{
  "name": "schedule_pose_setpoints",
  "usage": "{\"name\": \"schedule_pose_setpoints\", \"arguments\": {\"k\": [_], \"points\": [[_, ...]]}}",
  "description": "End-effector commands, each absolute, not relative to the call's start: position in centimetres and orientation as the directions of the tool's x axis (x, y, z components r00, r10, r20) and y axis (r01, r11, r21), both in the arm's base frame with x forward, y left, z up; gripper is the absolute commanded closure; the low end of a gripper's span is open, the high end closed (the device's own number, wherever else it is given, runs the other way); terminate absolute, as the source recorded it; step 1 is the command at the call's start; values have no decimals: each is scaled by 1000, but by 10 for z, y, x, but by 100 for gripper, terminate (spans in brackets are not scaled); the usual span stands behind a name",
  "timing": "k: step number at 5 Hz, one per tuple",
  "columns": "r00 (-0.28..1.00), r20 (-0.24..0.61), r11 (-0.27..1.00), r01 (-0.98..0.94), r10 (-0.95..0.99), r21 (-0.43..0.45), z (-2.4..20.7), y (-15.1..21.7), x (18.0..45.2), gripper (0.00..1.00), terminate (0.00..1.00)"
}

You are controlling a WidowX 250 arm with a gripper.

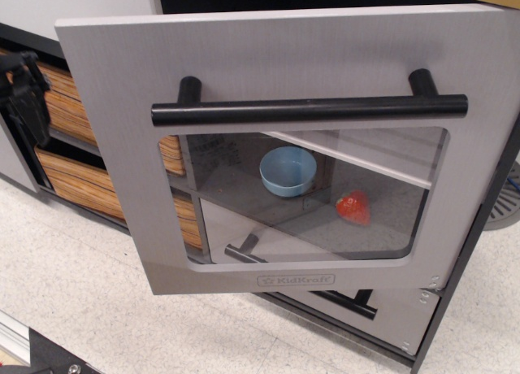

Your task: Open oven

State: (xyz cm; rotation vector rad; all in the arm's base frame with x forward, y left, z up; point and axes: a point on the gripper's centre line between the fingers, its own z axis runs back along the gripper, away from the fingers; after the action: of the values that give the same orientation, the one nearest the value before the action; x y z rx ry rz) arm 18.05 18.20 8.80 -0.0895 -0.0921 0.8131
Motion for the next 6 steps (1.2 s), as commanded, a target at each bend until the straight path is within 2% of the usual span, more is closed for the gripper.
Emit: {"name": "schedule_pose_setpoints", "arguments": {"k": [1, 2, 3, 5, 6], "points": [[608, 111, 618, -769, 786, -161, 104, 192, 210, 0, 0], [712, 85, 713, -676, 697, -184, 99, 150, 213, 0, 0], [786, 74, 783, -594, 614, -186, 92, 124, 206, 0, 0], [877, 60, 867, -457, 477, -200, 94, 77, 174, 0, 0], [909, 19, 883, -398, 416, -247, 96, 29, 160, 0, 0]]}}
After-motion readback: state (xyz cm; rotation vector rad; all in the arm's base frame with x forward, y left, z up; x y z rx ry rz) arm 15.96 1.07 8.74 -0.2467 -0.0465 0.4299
